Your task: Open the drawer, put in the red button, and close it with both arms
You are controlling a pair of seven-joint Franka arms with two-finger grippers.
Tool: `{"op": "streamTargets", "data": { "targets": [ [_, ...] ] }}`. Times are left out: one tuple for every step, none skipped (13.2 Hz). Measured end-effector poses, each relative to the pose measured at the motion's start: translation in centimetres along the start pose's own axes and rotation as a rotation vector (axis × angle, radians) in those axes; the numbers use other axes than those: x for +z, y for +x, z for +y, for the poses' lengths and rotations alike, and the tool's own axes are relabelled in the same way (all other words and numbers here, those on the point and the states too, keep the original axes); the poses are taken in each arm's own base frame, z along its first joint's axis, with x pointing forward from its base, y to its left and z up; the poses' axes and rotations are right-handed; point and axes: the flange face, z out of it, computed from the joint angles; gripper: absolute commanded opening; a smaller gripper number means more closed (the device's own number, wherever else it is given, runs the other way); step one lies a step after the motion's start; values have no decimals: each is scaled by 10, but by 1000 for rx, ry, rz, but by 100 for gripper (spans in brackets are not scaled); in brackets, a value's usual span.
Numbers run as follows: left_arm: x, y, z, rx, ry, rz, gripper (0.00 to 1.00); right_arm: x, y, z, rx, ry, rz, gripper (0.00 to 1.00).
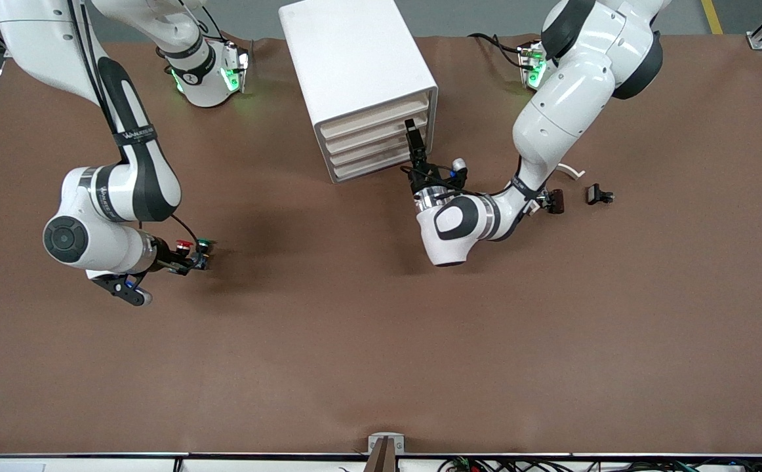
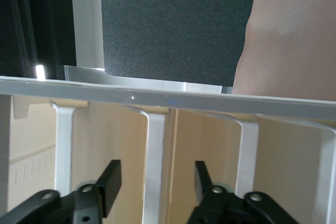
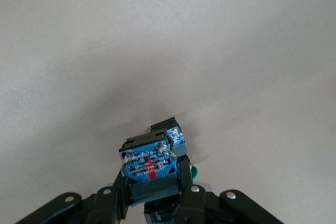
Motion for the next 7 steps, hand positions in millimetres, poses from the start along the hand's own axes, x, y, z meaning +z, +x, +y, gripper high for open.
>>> {"op": "streamTargets", "data": {
  "targets": [
    [3, -2, 0, -4, 0, 6, 50, 0, 0, 0, 0, 0, 0, 0],
    [6, -3, 0, -6, -1, 11, 44, 0, 0, 0, 3, 0, -1, 0],
    [8, -4, 0, -7, -1, 15, 32, -1, 0, -1, 11, -1, -2, 0],
    [9, -5, 0, -10, 0, 16, 19, -3, -1, -3, 15, -2, -3, 0],
    [11, -7, 0, -18, 0, 19, 10, -6, -2, -6, 20, -3, -3, 0],
    [13, -8, 0, -23, 0, 22, 10, -9, -4, -10, 26, -6, -6, 0],
    [14, -8, 0, -25, 0, 24, 10, -11, -6, -13, 32, -8, -9, 0]
  ]
}}
